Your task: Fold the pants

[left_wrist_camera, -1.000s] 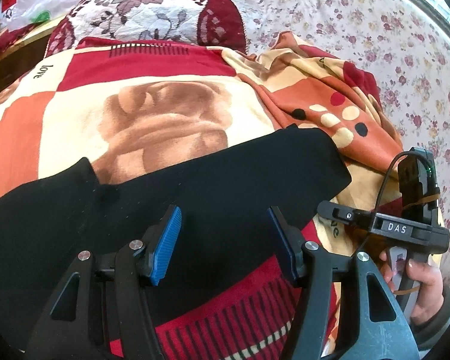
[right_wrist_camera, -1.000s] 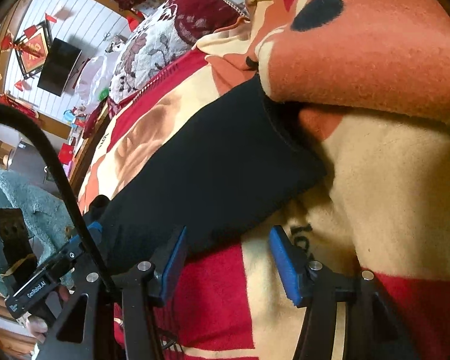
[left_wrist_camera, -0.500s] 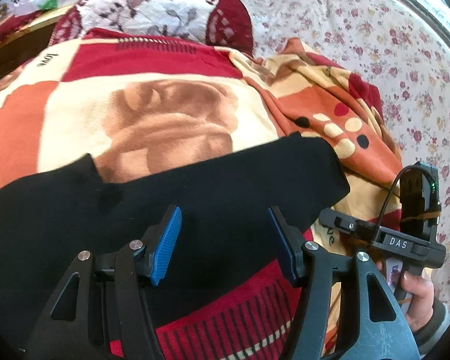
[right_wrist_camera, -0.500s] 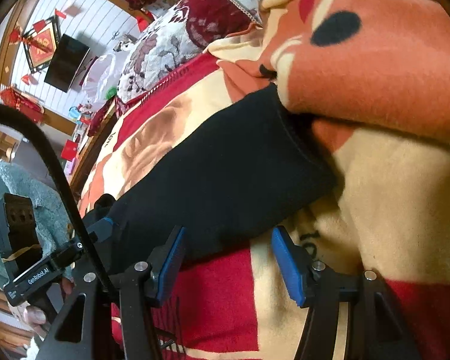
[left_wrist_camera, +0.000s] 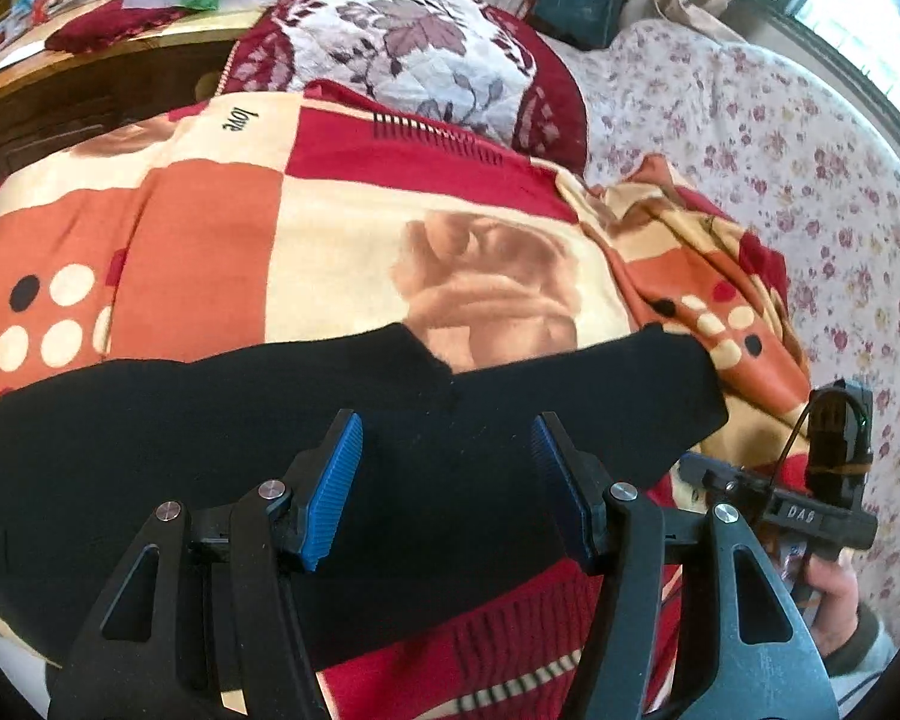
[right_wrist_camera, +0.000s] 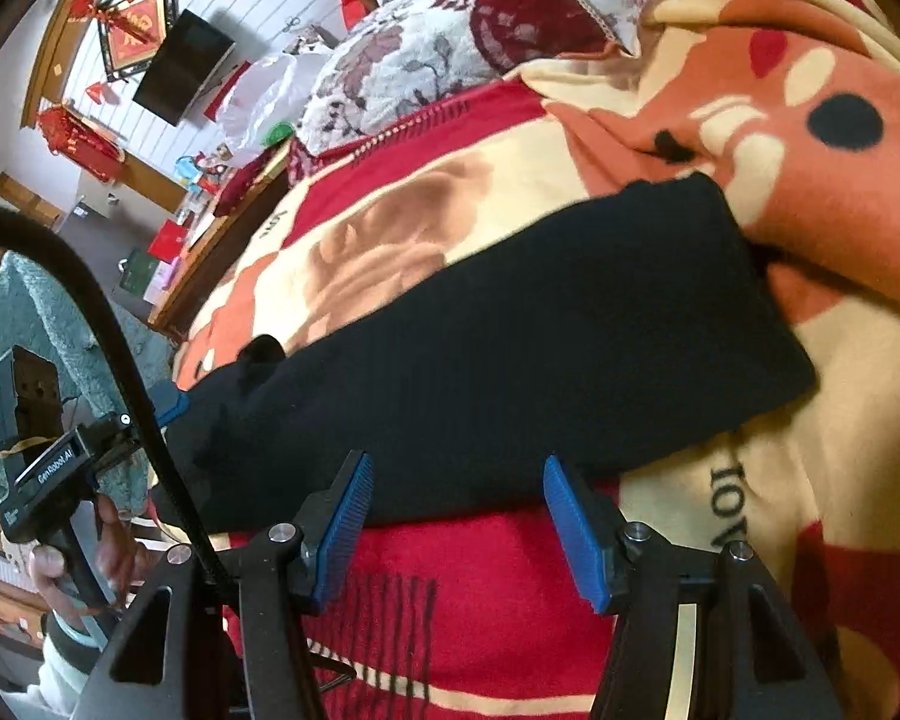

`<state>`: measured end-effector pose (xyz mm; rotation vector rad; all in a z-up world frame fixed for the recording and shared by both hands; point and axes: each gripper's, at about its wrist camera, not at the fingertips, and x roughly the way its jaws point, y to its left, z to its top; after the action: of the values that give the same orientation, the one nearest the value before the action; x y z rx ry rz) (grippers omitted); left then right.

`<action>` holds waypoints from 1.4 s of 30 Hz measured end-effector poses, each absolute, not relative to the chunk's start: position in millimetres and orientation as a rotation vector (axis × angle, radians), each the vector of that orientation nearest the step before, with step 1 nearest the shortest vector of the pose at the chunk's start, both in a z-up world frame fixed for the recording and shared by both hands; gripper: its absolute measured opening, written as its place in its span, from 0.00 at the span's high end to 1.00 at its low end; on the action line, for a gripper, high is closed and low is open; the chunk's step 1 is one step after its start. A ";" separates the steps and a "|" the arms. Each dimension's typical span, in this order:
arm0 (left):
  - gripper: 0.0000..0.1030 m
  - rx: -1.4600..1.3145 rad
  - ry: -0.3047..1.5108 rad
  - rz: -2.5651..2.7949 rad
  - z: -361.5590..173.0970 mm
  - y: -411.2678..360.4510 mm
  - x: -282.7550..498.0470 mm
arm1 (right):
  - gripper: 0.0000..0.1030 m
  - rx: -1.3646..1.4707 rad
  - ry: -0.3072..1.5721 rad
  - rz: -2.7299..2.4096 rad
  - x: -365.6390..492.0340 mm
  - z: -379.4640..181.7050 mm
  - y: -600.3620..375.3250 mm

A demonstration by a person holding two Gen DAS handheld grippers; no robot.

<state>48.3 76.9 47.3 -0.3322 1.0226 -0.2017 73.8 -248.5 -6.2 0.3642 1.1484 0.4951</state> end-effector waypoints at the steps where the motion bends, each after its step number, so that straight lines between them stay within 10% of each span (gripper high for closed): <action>1: 0.43 -0.316 1.031 -0.206 45.6 73.7 49.8 | 0.45 0.367 1.153 0.492 73.5 -7.1 -249.8; 42: 0.34 0.060 1.319 -0.969 -23.0 -166.8 231.4 | 0.28 0.660 1.031 0.433 93.4 -46.4 -295.0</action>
<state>231.4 -166.8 -23.0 0.0595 1.3190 -0.9686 93.4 -295.0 -46.4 0.6600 1.0307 0.4333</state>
